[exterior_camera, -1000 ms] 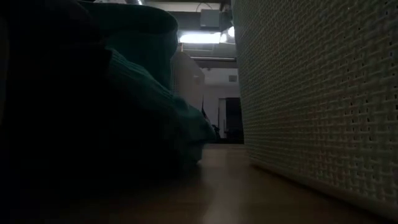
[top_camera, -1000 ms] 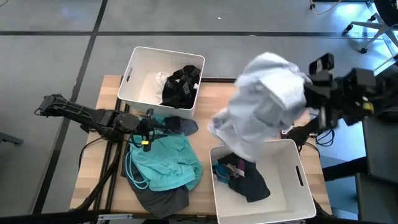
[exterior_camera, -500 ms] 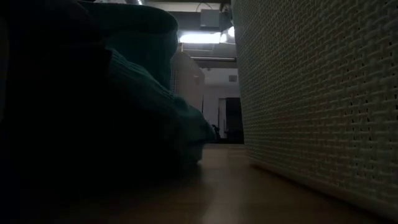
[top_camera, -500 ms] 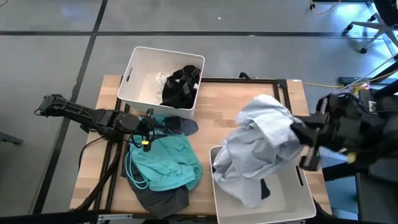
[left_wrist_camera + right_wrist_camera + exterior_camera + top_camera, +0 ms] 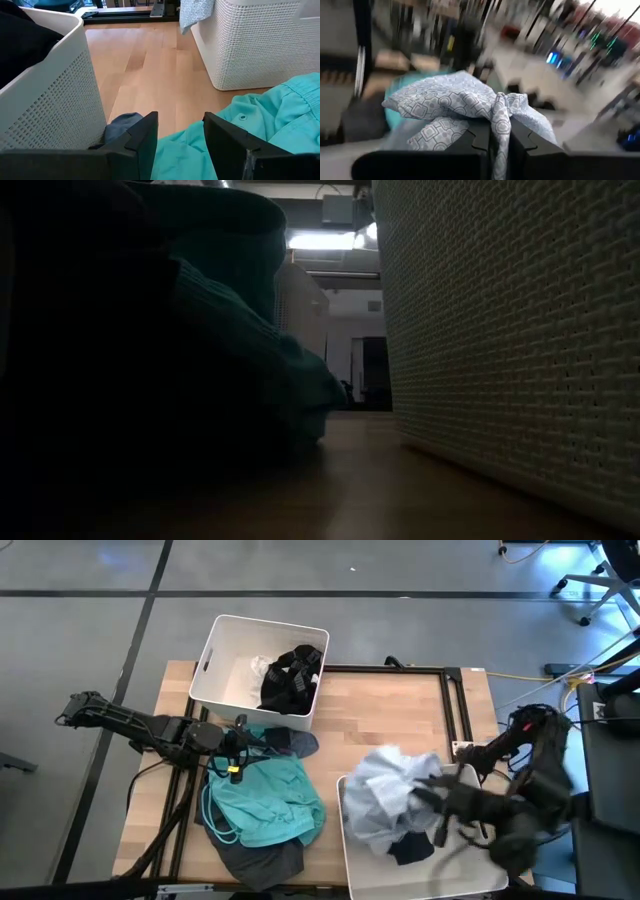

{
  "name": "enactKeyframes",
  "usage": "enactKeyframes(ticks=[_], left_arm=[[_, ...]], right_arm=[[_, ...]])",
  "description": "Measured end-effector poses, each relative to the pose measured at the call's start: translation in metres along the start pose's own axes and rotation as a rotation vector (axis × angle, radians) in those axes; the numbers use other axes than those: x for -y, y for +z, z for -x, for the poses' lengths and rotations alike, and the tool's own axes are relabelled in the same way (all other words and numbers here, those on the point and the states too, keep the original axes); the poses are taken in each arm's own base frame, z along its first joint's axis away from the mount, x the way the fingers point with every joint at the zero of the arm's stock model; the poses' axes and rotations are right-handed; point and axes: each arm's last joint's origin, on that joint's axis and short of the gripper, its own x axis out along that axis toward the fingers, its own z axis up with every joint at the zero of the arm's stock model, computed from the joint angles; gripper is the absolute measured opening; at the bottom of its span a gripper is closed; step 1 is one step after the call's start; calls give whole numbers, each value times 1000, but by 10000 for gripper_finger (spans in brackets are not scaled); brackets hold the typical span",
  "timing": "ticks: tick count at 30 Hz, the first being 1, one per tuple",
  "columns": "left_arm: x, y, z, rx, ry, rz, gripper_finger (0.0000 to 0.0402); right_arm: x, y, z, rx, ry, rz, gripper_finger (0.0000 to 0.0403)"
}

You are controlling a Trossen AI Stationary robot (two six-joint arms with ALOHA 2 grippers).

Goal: Sort clothes
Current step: Put the gray piece of clothing into the bottom white bin

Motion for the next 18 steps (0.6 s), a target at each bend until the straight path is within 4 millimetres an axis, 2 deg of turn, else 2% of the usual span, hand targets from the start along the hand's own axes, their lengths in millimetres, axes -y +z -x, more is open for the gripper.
enactKeyframes(ticks=[5, 11, 15, 18], left_arm=[[0, 0, 0, 3, 0, 1, 147], [0, 4, 0, 41, 5, -6, 147], [0, 4, 0, 44, 5, -10, 147], [0, 4, 0, 43, 5, -8, 147]], right_arm=[[-21, -51, -27, -222, 52, 10, 28], [-27, -105, -66, -436, 0, -57, 28], [-22, -128, -88, -550, -47, -131, 40], [-17, -135, -98, -665, -26, -173, 71]])
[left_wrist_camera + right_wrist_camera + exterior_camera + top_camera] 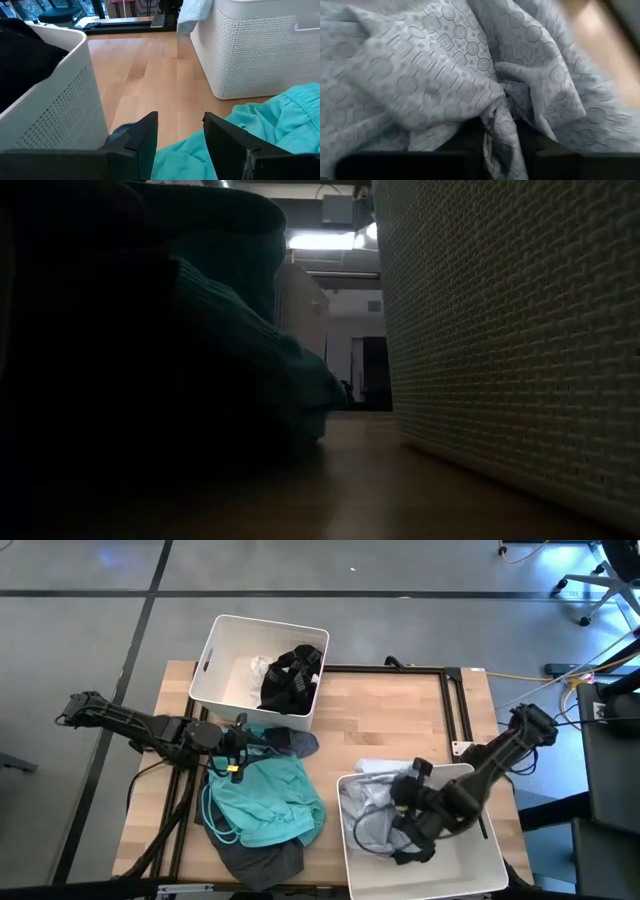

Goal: Sort clothes
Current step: Put the gray piece of clothing into the bottom white bin

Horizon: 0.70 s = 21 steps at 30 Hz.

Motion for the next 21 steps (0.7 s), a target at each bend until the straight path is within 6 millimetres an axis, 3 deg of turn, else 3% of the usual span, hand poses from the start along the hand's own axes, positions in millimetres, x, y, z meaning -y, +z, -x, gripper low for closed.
enactKeyframes(ticks=[4, 11, 14, 17, 21], left_arm=[[0, 0, 0, 0, 0, 1, 147], [0, 0, 0, 0, 0, 3, 147], [0, 0, 0, 0, 0, 3, 147], [0, 0, 0, 0, 0, 2, 147], [0, 0, 0, 0, 0, -3, 147]], right_arm=[[3, 10, -1, -145, 101, -59, 127], [9, 46, 36, -332, 354, -193, 196], [16, 62, 60, -260, 380, -195, 206], [26, 76, 78, -70, 315, -108, 206], [35, 83, 82, 147, 119, 39, 199]])
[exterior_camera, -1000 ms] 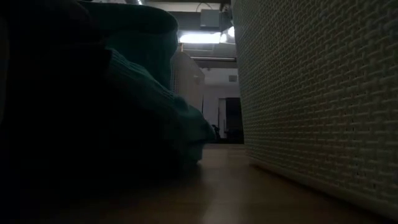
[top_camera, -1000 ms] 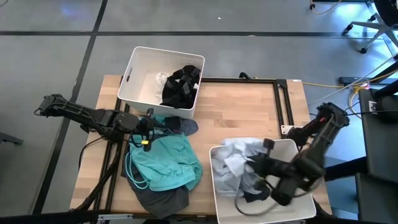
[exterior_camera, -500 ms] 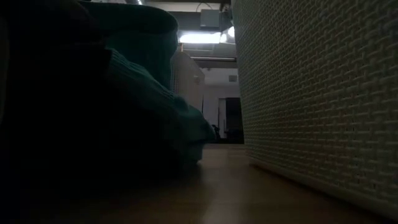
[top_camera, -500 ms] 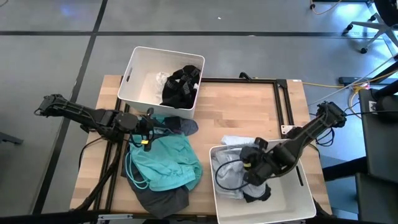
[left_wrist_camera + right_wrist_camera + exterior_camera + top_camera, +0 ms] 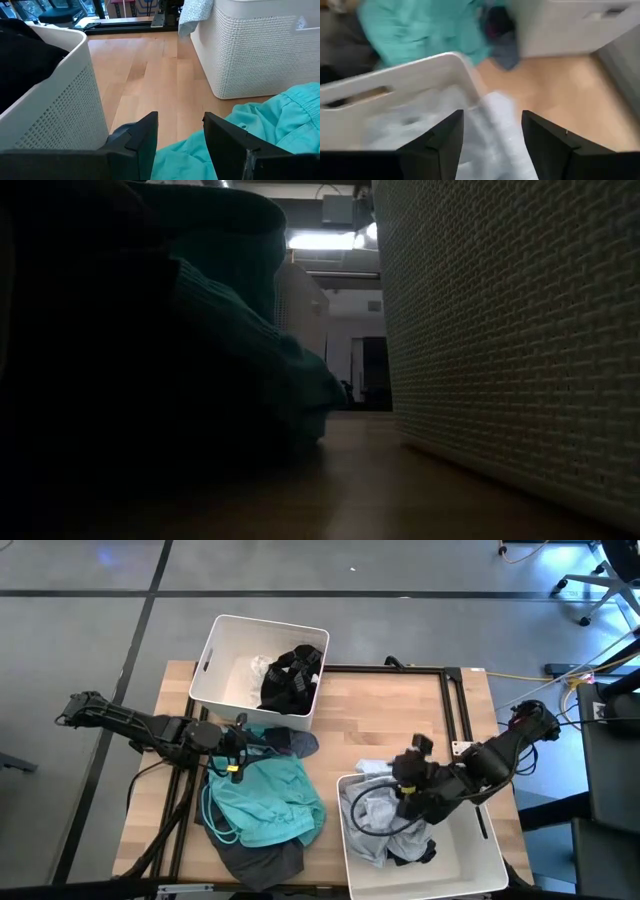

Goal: Sort clothes
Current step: Put the gray piece of clothing into the bottom white bin

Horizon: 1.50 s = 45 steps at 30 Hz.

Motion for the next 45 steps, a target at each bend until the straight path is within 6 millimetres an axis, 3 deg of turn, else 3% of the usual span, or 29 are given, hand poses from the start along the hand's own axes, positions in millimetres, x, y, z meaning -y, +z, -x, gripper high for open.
enactKeyframes(ticks=[4, 10, 14, 21, 32, 37, 45], left_arm=[[0, 0, 0, -1, 0, -1, 147], [0, 0, 0, -5, 0, -11, 147], [0, 0, 0, -5, 0, -7, 147], [0, 0, 0, -2, 0, -6, 147], [0, 0, 0, 0, 0, -20, 147], [0, 0, 0, 0, 1, -19, 147], [0, 0, 0, 0, 1, -19, 147]], right_arm=[[5, -4, -11, -79, -54, 69, 193], [13, -29, -21, -315, -122, 20, 175], [8, -43, -29, -364, -120, 13, 162], [9, -51, -36, -394, -146, 54, 145], [10, -49, -34, -377, -140, 108, 8], [9, -38, -25, -329, -107, 79, 21], [13, -13, 4, -227, -22, 30, 7]])
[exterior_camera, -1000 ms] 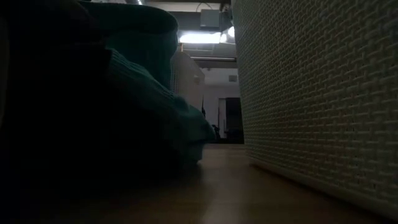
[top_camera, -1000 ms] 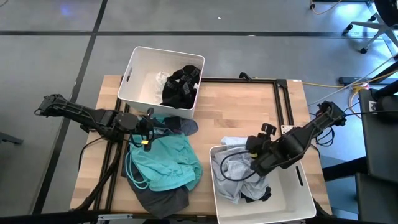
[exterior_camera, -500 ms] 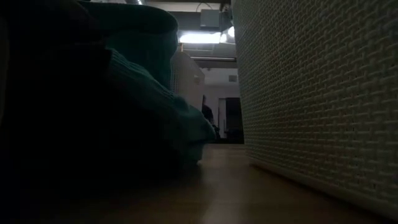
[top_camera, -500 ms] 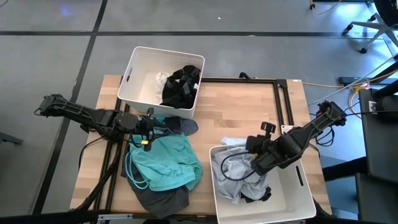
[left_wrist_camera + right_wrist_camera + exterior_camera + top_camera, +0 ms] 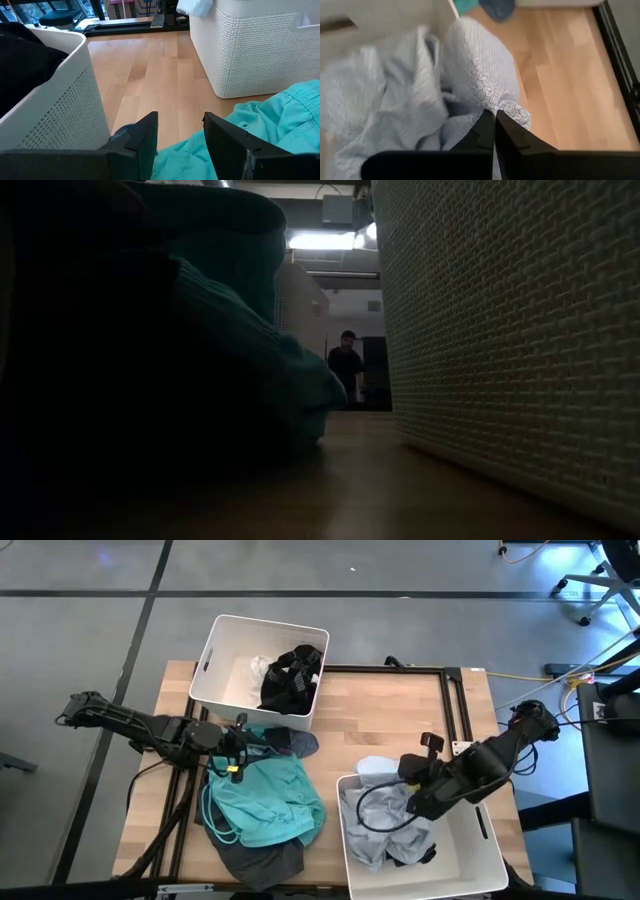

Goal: Sort clothes
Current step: Put the gray piece of clothing into the bottom white bin

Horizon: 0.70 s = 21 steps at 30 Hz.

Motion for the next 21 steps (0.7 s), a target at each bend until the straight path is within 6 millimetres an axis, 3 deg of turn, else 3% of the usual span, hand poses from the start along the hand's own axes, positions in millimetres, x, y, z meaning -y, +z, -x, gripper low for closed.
enactKeyframes(ticks=[5, 10, 16, 21], left_arm=[[0, 0, 0, 0, 0, 0, 147], [0, 0, 0, 0, 0, 1, 147], [0, 0, 0, 0, 0, 11, 147], [0, 0, 0, -2, 0, 18, 147]], right_arm=[[6, 13, 26, 101, 74, -61, 9], [2, 24, 44, 148, 267, -125, 6], [-24, 27, 54, 191, 503, -131, 15], [-57, 16, 40, 109, 462, -116, 16]])
